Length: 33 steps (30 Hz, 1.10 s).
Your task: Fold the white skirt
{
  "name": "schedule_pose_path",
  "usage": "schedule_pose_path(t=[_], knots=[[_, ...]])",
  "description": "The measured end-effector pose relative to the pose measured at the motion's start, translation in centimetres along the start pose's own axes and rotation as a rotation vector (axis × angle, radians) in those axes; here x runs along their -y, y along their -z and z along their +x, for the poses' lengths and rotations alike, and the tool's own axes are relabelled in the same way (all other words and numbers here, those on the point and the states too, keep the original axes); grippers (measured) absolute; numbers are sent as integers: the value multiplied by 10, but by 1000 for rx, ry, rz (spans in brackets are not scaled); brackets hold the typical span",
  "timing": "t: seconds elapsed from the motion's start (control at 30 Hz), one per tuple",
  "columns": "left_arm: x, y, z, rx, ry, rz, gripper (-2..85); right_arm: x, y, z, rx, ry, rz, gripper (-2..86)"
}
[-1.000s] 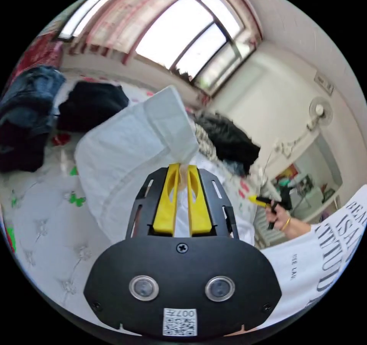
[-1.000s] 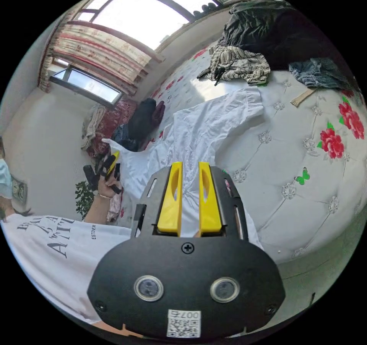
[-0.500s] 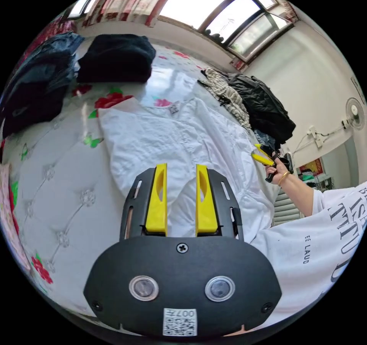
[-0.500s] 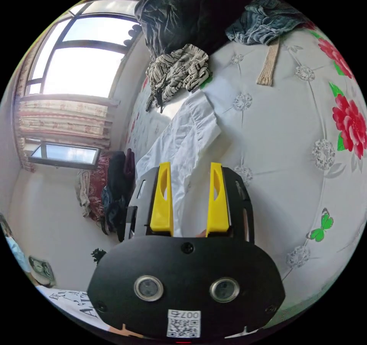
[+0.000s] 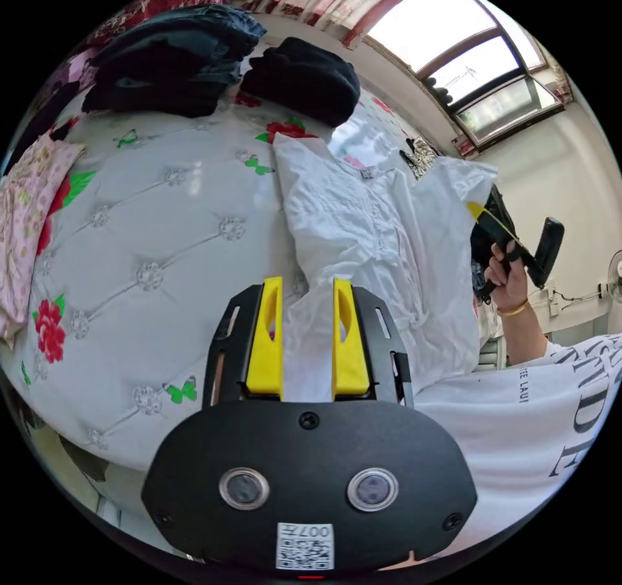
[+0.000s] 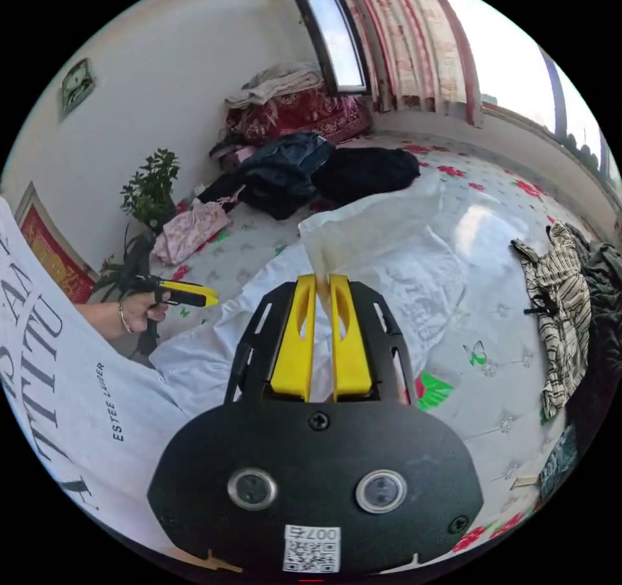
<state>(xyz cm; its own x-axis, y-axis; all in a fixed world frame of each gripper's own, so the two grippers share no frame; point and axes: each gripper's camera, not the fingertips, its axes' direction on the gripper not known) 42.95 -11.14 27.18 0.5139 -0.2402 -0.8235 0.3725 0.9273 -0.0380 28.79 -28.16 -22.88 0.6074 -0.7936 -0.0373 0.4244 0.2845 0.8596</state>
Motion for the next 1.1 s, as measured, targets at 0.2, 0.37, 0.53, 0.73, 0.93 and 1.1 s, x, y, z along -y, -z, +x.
schedule_pose_path(t=[0.2,0.37,0.53,0.73,0.93,1.1], knots=[[-38,15,-20,5,54,-38,112,-49,-167,-78,76,-16,-392,70],[-70,24,-20,19,1,-125,119,-90,-93,-67,-12,-109,-268,88],[-110,31,-13,118,-120,-261,126,-209,-5,-14,-110,-336,-346,107],[-107,24,-3,222,-150,-320,96,-306,-21,-5,14,-366,-563,72],[-87,26,3,199,-342,-469,-6,-328,-18,25,191,-277,-597,5],[-27,104,-56,-293,-171,-237,-9,-324,61,118,419,-412,-343,-2]])
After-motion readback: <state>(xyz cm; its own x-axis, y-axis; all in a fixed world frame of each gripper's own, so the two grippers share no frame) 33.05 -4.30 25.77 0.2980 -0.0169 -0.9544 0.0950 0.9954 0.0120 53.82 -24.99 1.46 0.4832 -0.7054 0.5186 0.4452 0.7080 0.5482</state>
